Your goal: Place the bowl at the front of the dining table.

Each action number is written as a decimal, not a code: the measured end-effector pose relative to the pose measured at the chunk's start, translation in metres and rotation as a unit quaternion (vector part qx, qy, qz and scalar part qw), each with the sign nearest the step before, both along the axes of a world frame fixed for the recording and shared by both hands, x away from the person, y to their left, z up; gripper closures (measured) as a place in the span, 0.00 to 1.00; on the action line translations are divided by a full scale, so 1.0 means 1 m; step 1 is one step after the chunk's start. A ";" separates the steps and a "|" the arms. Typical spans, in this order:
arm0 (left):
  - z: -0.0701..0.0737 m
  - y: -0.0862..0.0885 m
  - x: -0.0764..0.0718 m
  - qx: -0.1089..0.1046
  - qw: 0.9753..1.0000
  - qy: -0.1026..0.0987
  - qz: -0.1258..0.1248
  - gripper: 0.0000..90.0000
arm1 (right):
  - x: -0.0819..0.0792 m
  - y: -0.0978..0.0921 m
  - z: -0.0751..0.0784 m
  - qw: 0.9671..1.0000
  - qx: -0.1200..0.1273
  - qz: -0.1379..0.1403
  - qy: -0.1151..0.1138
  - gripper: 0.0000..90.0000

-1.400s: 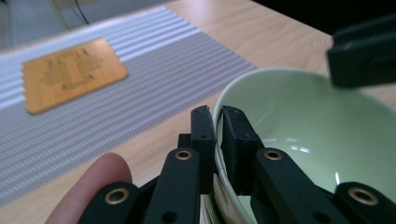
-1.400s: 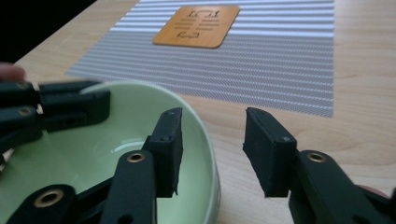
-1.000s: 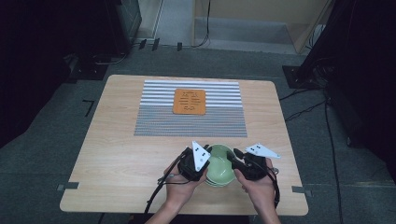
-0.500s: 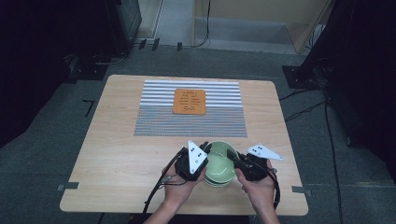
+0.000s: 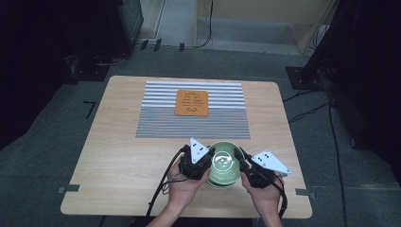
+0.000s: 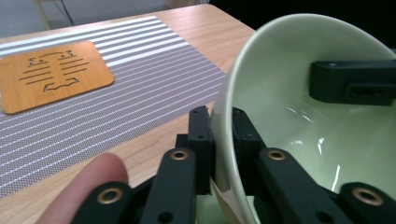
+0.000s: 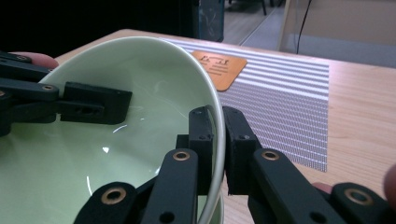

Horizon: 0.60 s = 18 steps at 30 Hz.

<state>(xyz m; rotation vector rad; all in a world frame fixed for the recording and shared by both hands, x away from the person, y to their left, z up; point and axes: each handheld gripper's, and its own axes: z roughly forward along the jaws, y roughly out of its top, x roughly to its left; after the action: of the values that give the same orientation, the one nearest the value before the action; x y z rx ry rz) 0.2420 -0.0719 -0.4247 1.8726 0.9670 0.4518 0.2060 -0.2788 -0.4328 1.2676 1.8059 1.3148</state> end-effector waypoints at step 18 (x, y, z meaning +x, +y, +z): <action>-0.002 0.015 -0.017 -0.033 0.995 -0.089 0.025 0.92 | -0.002 0.019 0.005 0.999 0.010 -0.040 0.031 0.95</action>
<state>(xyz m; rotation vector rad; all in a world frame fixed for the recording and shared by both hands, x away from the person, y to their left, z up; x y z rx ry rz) 0.2252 -0.0567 -0.4266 1.7193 0.8996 0.5996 0.2036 -0.2598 -0.4275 1.3909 1.7691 1.2650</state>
